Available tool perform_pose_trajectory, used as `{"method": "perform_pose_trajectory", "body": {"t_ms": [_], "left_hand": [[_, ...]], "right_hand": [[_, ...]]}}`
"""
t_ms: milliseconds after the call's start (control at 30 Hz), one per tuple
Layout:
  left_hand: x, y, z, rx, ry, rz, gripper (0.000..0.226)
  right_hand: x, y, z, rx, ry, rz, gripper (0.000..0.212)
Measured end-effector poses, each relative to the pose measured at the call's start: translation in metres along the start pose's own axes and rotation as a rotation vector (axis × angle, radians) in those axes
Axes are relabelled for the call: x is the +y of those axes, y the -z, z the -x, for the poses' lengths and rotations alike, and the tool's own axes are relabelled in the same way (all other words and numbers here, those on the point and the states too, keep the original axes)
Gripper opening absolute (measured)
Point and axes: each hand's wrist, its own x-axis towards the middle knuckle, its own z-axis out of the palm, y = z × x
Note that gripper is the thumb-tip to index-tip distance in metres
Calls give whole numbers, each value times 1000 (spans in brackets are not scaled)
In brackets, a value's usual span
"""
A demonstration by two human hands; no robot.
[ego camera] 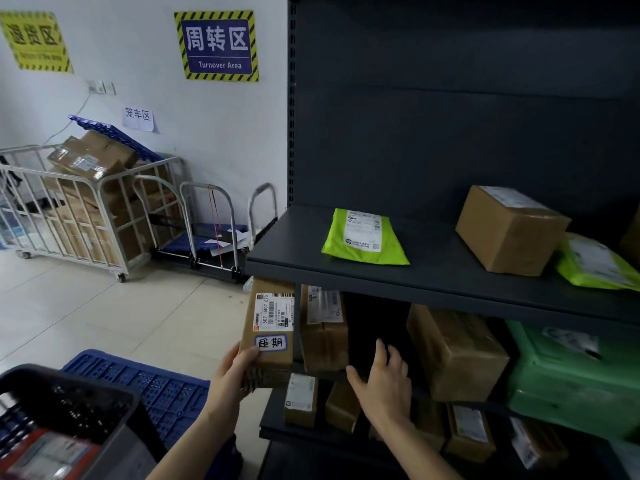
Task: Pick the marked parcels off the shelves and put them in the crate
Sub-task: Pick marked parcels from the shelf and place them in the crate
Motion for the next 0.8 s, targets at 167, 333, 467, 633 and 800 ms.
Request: {"method": "perform_pose_trajectory", "body": {"t_ms": [167, 333, 467, 633, 800], "left_hand": [[-13, -23, 41, 62, -45, 9, 23], [-36, -57, 82, 103, -70, 43, 37], [-50, -103, 114, 179, -139, 33, 55], [-59, -154, 135, 93, -125, 67, 48], [-62, -189, 120, -28, -14, 69, 42]], "right_hand": [[40, 30, 19, 10, 38, -21, 74], [92, 62, 32, 19, 38, -53, 71], [128, 79, 38, 37, 25, -42, 71], [150, 93, 29, 89, -8, -67, 70], [151, 96, 10, 139, -28, -69, 69]]}}
